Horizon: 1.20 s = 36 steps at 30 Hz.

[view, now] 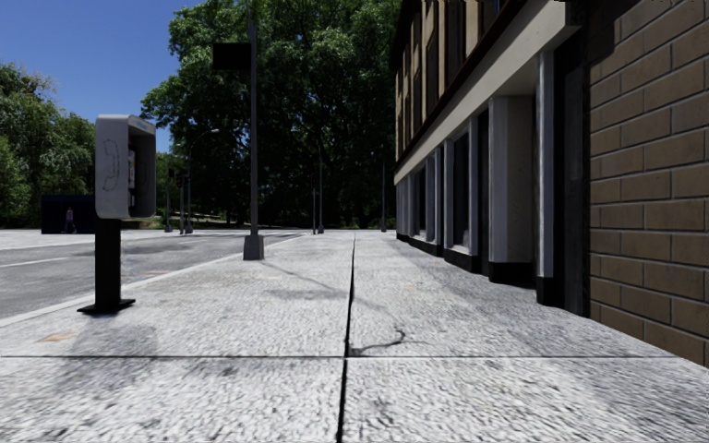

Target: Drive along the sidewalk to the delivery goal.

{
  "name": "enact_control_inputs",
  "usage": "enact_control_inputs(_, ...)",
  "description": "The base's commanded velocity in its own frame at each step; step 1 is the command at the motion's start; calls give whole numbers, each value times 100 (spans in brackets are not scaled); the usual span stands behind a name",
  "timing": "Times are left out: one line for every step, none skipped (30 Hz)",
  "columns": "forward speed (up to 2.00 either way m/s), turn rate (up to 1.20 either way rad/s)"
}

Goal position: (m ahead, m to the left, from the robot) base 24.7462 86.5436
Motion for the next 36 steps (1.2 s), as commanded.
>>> enact_control_inputs(200,0)
enact_control_inputs(200,0)
enact_control_inputs(200,0)
enact_control_inputs(200,0)
enact_control_inputs(200,0)
enact_control_inputs(200,0)
enact_control_inputs(200,0)
enact_control_inputs(200,0)
enact_control_inputs(200,0)
enact_control_inputs(200,0)
enact_control_inputs(200,0)
enact_control_inputs(200,0)
enact_control_inputs(200,0)
enact_control_inputs(200,0)
enact_control_inputs(200,0)
enact_control_inputs(200,0)
enact_control_inputs(200,0)
enact_control_inputs(200,0)
enact_control_inputs(200,0)
enact_control_inputs(200,0)
enact_control_inputs(200,0)
enact_control_inputs(200,0)
enact_control_inputs(200,0)
enact_control_inputs(200,0)
enact_control_inputs(200,0)
enact_control_inputs(200,0)
enact_control_inputs(200,0)
enact_control_inputs(200,0)
enact_control_inputs(200,0)
enact_control_inputs(200,0)
enact_control_inputs(200,0)
enact_control_inputs(200,0)
enact_control_inputs(200,0)
enact_control_inputs(200,0)
enact_control_inputs(200,0)
enact_control_inputs(200,0)
